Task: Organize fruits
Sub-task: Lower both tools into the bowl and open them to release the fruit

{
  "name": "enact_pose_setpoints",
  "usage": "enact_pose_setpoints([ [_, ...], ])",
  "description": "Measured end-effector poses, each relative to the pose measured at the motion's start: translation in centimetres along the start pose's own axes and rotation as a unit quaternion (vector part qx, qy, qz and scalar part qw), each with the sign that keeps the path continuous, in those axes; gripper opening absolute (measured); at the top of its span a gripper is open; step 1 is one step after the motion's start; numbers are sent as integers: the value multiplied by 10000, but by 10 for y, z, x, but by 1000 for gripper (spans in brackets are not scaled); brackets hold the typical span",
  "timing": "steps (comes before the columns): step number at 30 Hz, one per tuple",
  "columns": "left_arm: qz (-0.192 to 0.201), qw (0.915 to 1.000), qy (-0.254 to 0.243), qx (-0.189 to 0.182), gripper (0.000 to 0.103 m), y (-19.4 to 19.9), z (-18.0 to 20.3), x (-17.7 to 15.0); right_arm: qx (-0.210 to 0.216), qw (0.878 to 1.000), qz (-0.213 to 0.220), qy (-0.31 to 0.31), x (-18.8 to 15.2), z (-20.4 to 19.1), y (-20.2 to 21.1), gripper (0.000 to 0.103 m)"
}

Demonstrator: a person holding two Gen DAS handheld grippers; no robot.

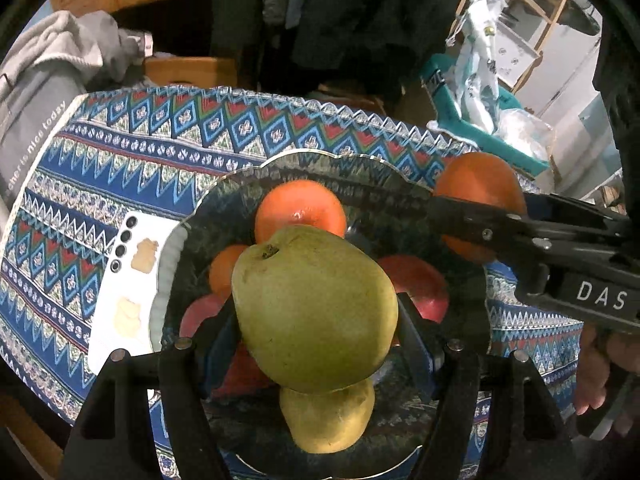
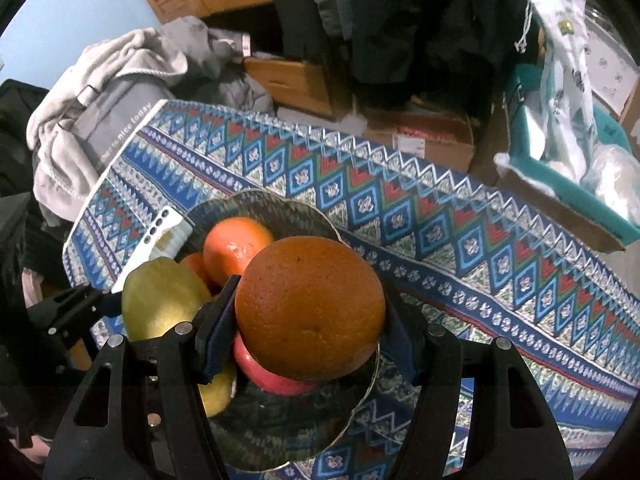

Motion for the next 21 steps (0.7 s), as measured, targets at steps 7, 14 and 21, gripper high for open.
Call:
enact_pose_setpoints([
  [7, 201, 9994, -259, 110, 73, 10, 7, 9, 97, 9997, -196, -90, -4, 0, -17, 66],
  [14, 80, 9997, -211, 99, 73, 8, 4, 4, 195, 9996, -186, -115, 0, -5, -15, 69],
  [21, 187, 9995, -223, 152, 74, 19, 5, 5, 164, 9998, -43, -67, 6, -7, 1, 69],
])
Point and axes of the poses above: each gripper's, at about its wrist camera, not at the fingertips, and y roughly against the way its jaws point, z to its right, x to its top, the point moved 9 cm from there along -y, roughly the way its jaws point, and after that the axes turned 15 degrees about -x, right-handed, at the moved point
